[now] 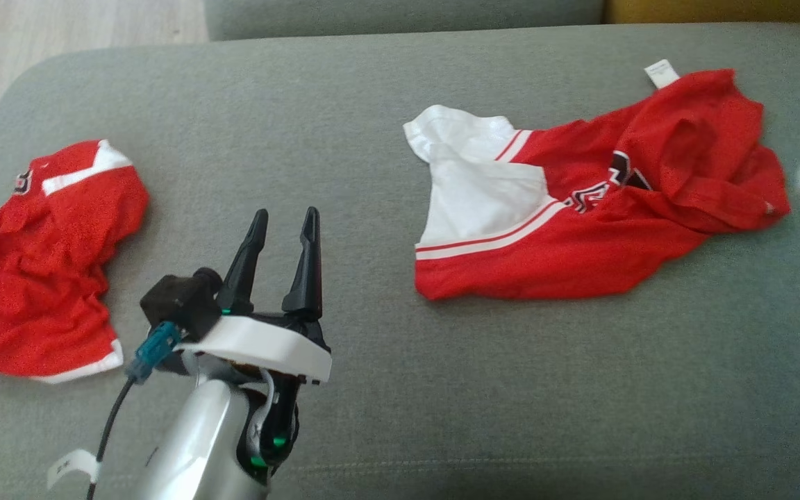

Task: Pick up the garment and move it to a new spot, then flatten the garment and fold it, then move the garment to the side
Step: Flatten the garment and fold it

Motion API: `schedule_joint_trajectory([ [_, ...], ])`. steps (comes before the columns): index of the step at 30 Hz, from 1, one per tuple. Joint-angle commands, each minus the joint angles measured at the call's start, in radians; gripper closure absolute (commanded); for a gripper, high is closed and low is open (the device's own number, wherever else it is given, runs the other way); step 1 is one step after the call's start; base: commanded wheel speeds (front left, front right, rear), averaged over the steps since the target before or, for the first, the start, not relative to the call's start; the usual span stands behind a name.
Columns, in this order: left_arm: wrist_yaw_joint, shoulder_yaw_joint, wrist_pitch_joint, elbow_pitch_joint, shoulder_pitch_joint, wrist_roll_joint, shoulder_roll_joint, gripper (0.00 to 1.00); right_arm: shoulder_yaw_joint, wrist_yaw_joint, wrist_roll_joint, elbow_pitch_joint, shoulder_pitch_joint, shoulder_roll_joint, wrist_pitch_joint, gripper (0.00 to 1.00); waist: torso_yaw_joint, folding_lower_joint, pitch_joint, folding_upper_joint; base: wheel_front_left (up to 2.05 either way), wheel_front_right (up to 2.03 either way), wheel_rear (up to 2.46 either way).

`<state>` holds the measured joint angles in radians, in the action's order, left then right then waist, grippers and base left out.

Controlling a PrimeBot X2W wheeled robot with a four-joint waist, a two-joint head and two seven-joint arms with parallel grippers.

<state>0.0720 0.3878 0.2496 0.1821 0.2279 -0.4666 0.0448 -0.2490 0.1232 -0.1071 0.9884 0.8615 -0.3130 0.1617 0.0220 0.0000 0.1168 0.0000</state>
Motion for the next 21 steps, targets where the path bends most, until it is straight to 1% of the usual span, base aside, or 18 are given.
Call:
schedule_joint_trajectory([
  [1, 0.006, -0.036, 0.012, -0.038, 0.018, 0.006, 0.005, 0.00, 0.032, 0.008, 0.027, -0.052, -0.009, 0.018, 0.019, 0.00, -0.018, 0.0000, -0.010, 0.0000, 0.00, 0.00, 0.00],
  [5, 0.006, -0.037, 0.012, -0.040, 0.011, 0.005, 0.005, 0.00, 0.103, 0.008, 0.143, -0.172, -0.141, 0.085, 0.045, 0.00, -0.045, 0.0000, -0.015, 0.0000, 0.00, 0.00, 0.00],
  [8, 0.005, -0.041, 0.012, -0.037, 0.009, 0.003, 0.005, 0.00, 0.142, 0.008, 0.230, -0.300, -0.268, 0.134, 0.050, 0.00, -0.068, 0.0000, -0.009, 0.0000, 0.00, 0.00, 0.00],
  [11, -0.001, -0.044, 0.012, -0.028, 0.017, 0.005, 0.005, 0.00, 0.177, 0.008, 0.292, -0.436, -0.384, 0.169, 0.044, 0.00, -0.097, 0.0000, 0.008, 0.0000, 0.00, 0.00, 0.00],
  [16, -0.015, -0.050, 0.012, 0.010, 0.055, 0.005, 0.005, 0.00, 0.206, 0.008, 0.339, -0.634, -0.508, 0.202, 0.026, 0.00, -0.143, 0.0000, 0.043, 0.0000, 0.00, 0.00, 0.00],
  [21, -0.026, -0.062, 0.012, 0.078, 0.115, 0.021, 0.005, 0.00, 0.231, 0.008, 0.351, -0.775, -0.575, 0.225, 0.010, 0.00, -0.187, 0.0000, 0.080, 0.0000, 0.00, 0.00, 0.00],
])
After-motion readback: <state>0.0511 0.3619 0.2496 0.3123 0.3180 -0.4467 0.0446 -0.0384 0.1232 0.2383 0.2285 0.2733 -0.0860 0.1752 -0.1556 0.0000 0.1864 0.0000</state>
